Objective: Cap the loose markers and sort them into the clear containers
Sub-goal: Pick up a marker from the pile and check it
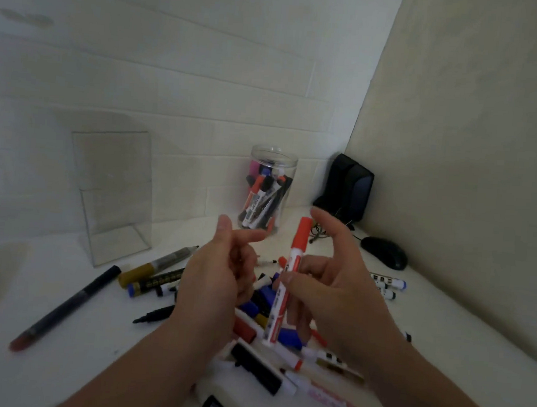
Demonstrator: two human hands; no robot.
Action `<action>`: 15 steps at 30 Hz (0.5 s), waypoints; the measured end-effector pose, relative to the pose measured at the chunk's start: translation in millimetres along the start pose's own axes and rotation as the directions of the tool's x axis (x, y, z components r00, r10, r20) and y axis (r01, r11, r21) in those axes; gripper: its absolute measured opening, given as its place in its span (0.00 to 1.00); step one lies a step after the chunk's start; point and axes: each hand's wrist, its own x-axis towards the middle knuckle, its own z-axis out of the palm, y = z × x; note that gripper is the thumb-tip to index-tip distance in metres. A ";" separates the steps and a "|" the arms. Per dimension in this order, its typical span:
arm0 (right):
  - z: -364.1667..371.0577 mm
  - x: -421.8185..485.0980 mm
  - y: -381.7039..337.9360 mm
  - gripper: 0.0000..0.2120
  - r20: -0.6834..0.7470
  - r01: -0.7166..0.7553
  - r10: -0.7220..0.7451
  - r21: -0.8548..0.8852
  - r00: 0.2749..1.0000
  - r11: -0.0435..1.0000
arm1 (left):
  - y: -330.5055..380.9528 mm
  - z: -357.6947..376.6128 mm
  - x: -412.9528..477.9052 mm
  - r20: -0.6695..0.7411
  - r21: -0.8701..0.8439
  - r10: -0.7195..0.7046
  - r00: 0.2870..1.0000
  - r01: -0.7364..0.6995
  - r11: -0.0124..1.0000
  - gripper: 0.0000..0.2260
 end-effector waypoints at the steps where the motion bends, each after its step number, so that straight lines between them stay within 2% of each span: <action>1: -0.3 7.2 -4.7 0.40 0.007 0.009 -0.009 -0.026 1.000 1.000 | 1.5 -1.6 1.6 -0.016 0.007 0.015 1.000 -0.015 1.000 0.26; 3: 1.1 22.1 -14.0 0.39 0.011 0.036 -0.035 -0.086 0.999 0.996 | 5.3 -3.7 3.8 -0.054 0.066 0.061 0.997 -0.058 0.996 0.24; 7: 10.4 48.0 -24.2 0.23 -0.059 0.084 -0.092 -0.130 0.994 0.988 | 11.7 -12.7 9.7 -0.123 0.184 0.213 0.969 -0.188 0.965 0.21; 10: 13.3 72.9 -28.8 0.17 -0.157 0.145 -0.167 -0.143 0.973 0.979 | 14.1 -21.3 12.0 -0.132 0.327 0.382 0.915 -0.324 0.888 0.19; 12: 9.5 96.0 -36.3 0.18 -0.259 0.207 -0.249 -0.178 0.933 0.962 | 14.4 -21.9 9.8 -0.107 0.383 0.452 0.886 -0.383 0.841 0.17; 15: 0.1 135.2 -51.4 0.18 -0.385 0.311 -0.403 -0.279 0.830 0.908 | 14.4 -19.4 7.8 -0.072 0.403 0.455 0.887 -0.392 0.827 0.15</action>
